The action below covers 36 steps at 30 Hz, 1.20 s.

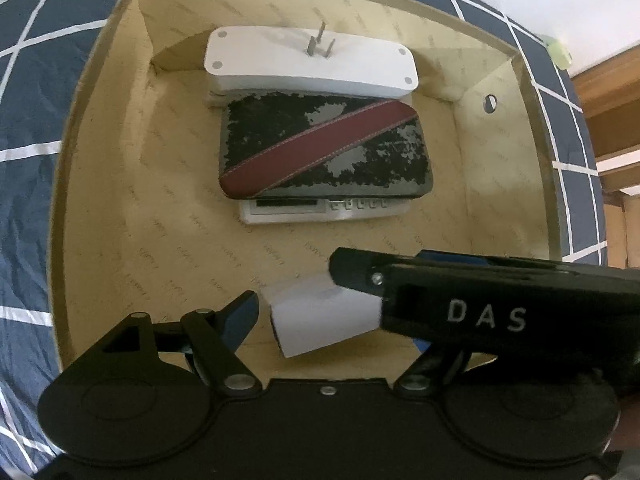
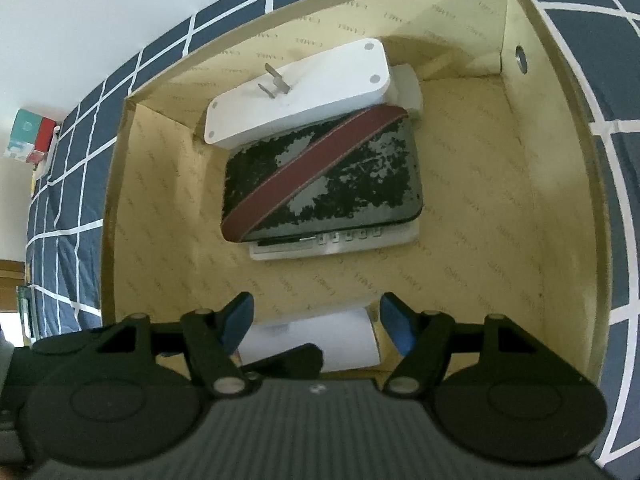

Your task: Organize objects

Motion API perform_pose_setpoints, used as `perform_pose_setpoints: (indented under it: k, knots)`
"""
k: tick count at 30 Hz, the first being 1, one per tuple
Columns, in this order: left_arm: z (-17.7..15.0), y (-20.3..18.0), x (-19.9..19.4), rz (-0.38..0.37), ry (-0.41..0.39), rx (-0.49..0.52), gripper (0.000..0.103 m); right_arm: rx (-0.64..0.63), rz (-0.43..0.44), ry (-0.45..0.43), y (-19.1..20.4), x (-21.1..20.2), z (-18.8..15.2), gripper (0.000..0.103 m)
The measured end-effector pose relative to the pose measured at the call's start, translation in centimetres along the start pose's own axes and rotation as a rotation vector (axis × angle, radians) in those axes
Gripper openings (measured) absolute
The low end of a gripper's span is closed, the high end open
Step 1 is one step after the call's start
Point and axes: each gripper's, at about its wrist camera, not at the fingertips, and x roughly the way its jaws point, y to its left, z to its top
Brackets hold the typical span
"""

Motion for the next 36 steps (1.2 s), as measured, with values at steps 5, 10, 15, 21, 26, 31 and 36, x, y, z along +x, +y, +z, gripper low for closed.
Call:
perform_pose_setpoints:
  k: [5, 10, 15, 21, 26, 31, 36]
  knots:
    - [-0.4, -0.1, -1.4, 0.029, -0.033, -0.013, 0.081, -0.007, -0.019, -0.036, 0.2, -1.8, -0.1, 0.07]
    - [-0.8, -0.5, -3.4, 0.069, -0.079, -0.018, 0.086, -0.027, -0.038, -0.084, 0.1, -4.4, -0.1, 0.07]
    - [-1.4, -0.8, -5.5, 0.125, -0.127, -0.032, 0.091, -0.056, -0.073, -0.128, 0.1, -6.9, -0.4, 0.072]
    - [-1.9, -1.0, -7.3, 0.17, -0.167, -0.044, 0.097, -0.085, -0.095, -0.154, 0.1, -9.0, -0.9, 0.076]
    - [-2.3, -1.3, -8.2, 0.2, -0.182, -0.04, 0.101, -0.111, -0.112, -0.169, 0.2, -10.0, -1.4, 0.083]
    - [-2.6, -1.4, -8.8, 0.229, -0.19, -0.032, 0.103, -0.106, -0.12, -0.18, -0.3, -10.8, -1.9, 0.09]
    - [-2.8, -1.1, -9.2, 0.264, -0.198, -0.04, 0.103, -0.105, -0.131, -0.183, -0.9, -11.3, -2.3, 0.095]
